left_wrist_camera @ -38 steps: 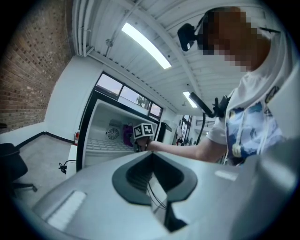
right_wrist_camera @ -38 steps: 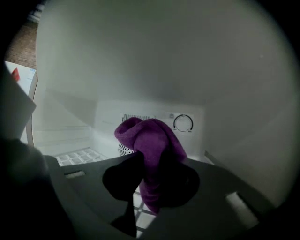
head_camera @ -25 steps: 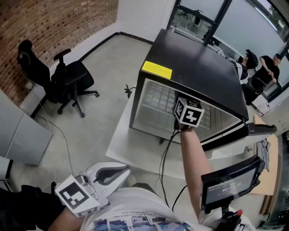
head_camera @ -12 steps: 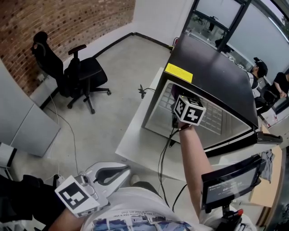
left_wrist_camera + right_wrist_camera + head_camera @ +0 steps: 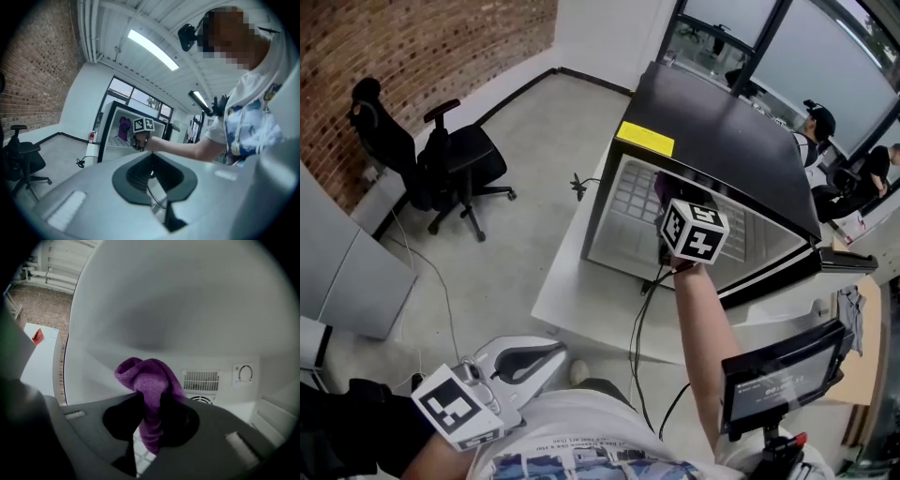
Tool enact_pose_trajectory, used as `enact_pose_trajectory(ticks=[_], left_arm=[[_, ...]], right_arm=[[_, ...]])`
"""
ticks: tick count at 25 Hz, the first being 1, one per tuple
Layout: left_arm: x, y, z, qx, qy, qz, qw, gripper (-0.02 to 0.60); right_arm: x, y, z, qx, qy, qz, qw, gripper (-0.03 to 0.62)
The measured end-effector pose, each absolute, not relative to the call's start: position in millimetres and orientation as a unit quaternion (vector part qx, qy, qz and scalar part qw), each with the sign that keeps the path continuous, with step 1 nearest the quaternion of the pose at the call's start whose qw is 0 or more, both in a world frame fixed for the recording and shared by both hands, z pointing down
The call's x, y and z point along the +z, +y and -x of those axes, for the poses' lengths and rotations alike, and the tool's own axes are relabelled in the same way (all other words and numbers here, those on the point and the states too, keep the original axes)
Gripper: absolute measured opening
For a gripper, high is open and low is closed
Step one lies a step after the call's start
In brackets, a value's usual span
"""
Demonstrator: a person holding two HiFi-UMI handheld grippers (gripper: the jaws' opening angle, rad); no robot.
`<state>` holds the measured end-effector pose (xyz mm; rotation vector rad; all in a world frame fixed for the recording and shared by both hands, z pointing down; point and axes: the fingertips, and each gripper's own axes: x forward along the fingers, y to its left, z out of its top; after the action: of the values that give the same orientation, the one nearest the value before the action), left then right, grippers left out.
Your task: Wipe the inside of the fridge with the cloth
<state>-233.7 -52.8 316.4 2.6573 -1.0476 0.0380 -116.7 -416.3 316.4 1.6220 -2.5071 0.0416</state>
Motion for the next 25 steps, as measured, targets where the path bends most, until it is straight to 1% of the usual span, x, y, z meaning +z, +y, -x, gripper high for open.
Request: enact_pose_trajectory(ticks=[8, 13, 16, 20, 25], left_arm=[[316, -53, 194, 0.013, -0.297, -0.944, 0.140, 0.006], [313, -61, 181, 0.012, -0.265, -0.954, 0.138, 0.006], [313, -62, 175, 0.013, -0.256, -0.957, 0.138, 0.006], [314, -64, 172, 0.015, -0.254, -0.957, 0.137, 0.006], [315, -63, 180, 0.020, -0.267, -0.953, 0.138, 0.006]], right_arm=[[311, -399, 6, -0.002, -0.779, -0.619, 0.096, 0.078], [319, -394, -39, -0.015, -0.744, -0.654, 0.135, 0.078], [328, -392, -55, -0.015, -0.729, -0.667, 0.154, 0.078], [345, -395, -65, 0.008, -0.724, -0.671, 0.160, 0.078], [353, -399, -45, 0.017, -0.740, -0.654, 0.153, 0.078]])
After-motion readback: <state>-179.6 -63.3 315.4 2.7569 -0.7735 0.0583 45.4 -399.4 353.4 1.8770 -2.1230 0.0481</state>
